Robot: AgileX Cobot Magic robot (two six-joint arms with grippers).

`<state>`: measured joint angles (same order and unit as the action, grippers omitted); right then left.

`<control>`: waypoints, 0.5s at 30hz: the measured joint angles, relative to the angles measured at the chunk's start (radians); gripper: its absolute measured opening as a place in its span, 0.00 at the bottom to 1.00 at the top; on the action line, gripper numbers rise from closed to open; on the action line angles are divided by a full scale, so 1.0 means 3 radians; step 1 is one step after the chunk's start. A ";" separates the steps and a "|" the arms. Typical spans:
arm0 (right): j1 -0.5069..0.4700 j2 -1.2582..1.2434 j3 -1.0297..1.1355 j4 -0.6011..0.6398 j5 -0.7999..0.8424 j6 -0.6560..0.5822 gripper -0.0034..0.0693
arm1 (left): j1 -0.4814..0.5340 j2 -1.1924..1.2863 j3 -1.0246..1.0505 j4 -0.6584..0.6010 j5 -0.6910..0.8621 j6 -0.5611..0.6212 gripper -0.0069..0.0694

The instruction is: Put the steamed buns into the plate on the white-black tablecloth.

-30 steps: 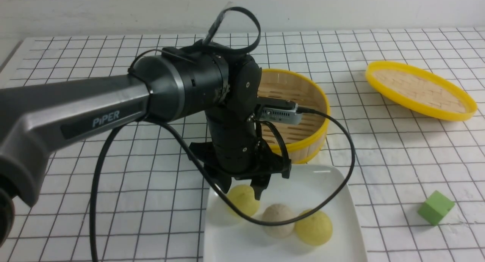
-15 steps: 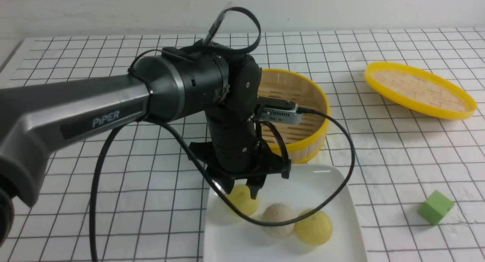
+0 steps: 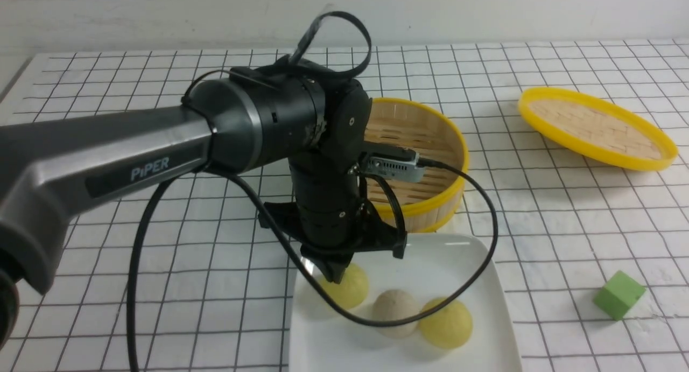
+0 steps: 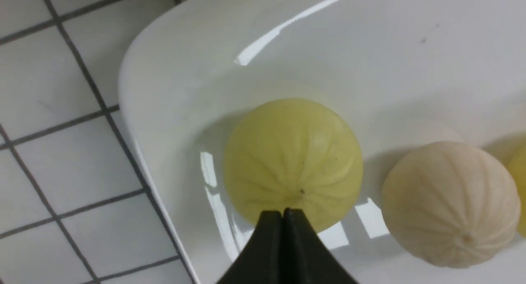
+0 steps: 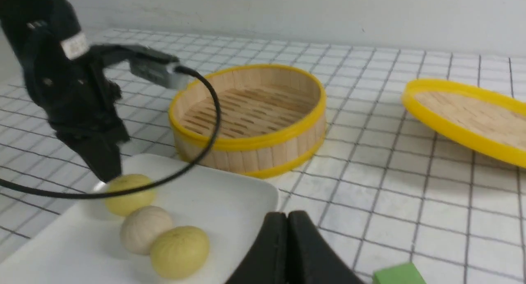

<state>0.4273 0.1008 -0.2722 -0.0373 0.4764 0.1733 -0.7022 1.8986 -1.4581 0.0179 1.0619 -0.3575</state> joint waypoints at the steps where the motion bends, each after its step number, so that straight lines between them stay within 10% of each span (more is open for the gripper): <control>1: -0.0023 -0.0014 0.0019 -0.0007 0.0000 0.0000 0.06 | 0.0000 0.0000 0.0000 0.0008 0.0000 0.0000 0.09; 15: -0.1459 -0.0375 0.0932 -0.0170 -0.0077 0.0005 0.08 | -0.0003 -0.1306 0.0000 0.0460 0.0466 0.0223 0.09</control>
<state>-0.0104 -0.0118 0.0074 -0.0884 0.4533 0.1749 -0.7032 1.5068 -1.4581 0.1559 1.2017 -0.2907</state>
